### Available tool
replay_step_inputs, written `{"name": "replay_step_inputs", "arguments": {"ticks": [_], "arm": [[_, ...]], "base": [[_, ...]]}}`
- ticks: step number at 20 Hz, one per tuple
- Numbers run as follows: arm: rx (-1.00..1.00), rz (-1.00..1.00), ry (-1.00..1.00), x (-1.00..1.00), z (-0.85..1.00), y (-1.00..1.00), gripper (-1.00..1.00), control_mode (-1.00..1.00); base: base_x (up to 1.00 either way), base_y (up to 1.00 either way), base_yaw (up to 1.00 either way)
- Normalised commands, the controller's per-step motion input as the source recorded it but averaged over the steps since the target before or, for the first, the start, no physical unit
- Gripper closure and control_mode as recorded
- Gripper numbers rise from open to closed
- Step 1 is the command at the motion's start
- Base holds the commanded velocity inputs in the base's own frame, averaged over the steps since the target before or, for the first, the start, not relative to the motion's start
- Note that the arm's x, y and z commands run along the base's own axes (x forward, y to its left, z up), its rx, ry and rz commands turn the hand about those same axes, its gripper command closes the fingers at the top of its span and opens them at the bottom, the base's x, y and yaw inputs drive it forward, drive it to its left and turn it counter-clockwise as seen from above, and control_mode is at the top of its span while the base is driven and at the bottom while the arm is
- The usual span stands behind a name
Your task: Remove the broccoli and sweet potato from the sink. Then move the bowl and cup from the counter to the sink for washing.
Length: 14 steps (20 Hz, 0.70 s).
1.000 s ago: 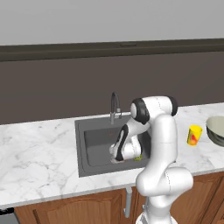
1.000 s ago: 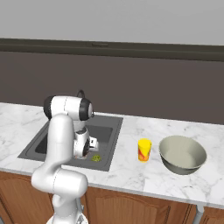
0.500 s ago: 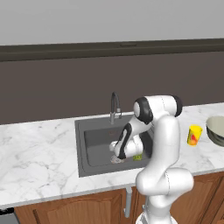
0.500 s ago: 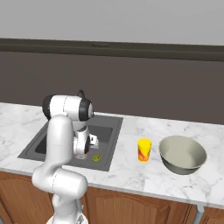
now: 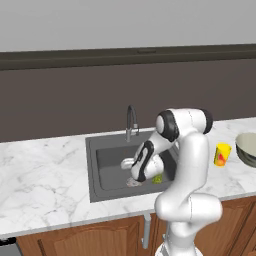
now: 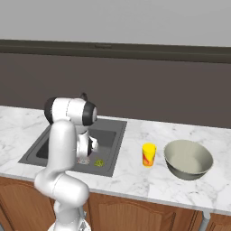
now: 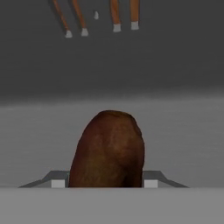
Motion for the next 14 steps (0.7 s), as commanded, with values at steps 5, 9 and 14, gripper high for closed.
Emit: {"name": "replay_step_inputs", "arguments": {"ticks": [5, 9, 14], "arm": [[0.08, 0.00, 0.00, -0.02, 0.11, -0.07, 1.00, -1.00], [0.08, 0.00, 0.00, -0.01, 0.13, -0.11, 1.00, -1.00], [0.10, 0.00, 0.00, -0.03, 0.15, -0.12, 1.00, -1.00]], "base": [[0.00, 0.00, 0.00], [0.00, 0.00, 0.00], [0.00, 0.00, 0.00]]}}
